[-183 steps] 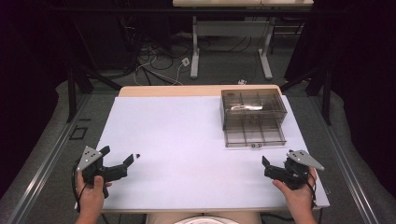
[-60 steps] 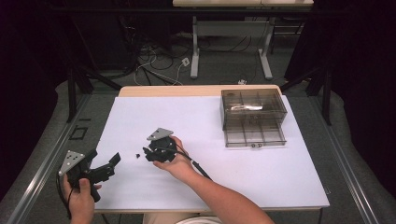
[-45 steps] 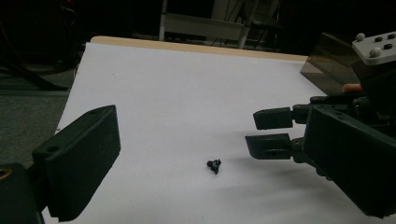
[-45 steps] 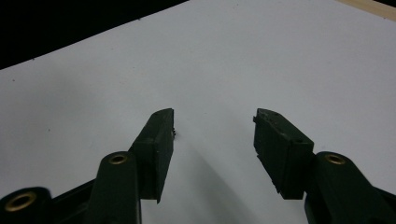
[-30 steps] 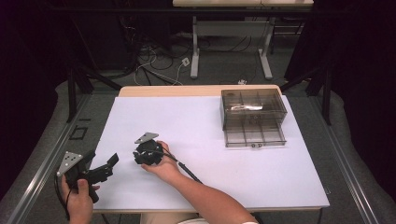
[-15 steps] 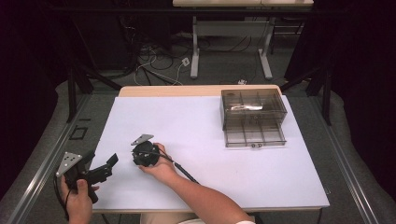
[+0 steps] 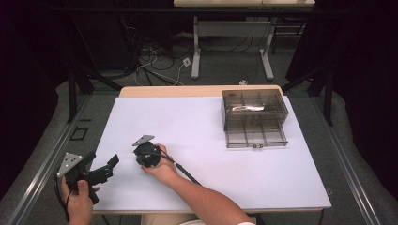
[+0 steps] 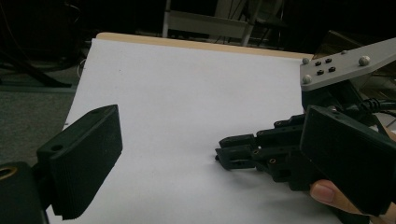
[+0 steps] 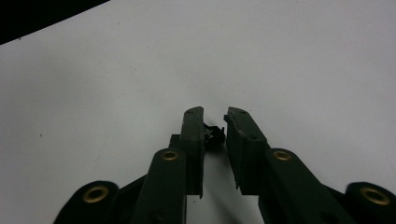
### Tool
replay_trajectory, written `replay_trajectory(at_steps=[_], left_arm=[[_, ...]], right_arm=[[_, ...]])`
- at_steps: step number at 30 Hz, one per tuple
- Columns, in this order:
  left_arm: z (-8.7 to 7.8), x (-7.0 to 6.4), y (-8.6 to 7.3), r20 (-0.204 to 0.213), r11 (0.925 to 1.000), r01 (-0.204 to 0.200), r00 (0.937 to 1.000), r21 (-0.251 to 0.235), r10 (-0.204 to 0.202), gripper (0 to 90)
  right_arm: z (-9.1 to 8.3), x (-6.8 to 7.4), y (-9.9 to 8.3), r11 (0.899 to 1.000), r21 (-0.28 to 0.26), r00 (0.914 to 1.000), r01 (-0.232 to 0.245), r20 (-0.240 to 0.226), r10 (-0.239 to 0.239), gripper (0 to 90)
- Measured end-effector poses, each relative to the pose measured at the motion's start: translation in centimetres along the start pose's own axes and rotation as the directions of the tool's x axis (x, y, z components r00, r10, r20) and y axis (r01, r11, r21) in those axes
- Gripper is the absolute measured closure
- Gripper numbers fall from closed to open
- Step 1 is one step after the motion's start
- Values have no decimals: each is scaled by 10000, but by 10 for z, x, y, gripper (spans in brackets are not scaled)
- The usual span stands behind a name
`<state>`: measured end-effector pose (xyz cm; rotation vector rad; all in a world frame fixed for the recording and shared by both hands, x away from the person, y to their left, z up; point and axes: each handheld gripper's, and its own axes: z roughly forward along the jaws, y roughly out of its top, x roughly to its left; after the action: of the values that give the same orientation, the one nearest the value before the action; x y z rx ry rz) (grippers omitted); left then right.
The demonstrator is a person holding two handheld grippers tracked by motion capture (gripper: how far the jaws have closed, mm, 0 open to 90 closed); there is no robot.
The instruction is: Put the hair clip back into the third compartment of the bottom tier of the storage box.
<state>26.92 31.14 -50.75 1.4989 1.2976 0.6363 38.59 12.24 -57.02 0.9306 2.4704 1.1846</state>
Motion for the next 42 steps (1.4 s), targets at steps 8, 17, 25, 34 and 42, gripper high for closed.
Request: replay_trajectory(at_steps=[8, 17, 25, 34, 42], left_arm=[[1, 0, 0, -4, 10000, -34, 10000, 30, 34, 58], [1, 0, -1, -2, 9999, -92, 10000, 100, 92, 61], [4, -3, -2, -55, 9999, -108, 9999, 75, 109, 62], [6, -4, -2, 1, 9996, -211, 9998, 190, 211, 64], [6, -5, -2, 34, 9992, -273, 9996, 308, 272, 68]], right_arm=[[-1, -1, 0, 10000, 52, 10000, 18, -81, -17, 792], [-7, -4, -2, 9998, -143, 9999, -151, -12, 150, 792], [-23, -20, -4, 9983, -372, 9988, -440, 216, 448, 792], [-44, -38, -4, 9946, -798, 9965, -661, 451, 699, 792], [-62, -55, -7, 9897, -1149, 9931, -853, 704, 938, 792]])
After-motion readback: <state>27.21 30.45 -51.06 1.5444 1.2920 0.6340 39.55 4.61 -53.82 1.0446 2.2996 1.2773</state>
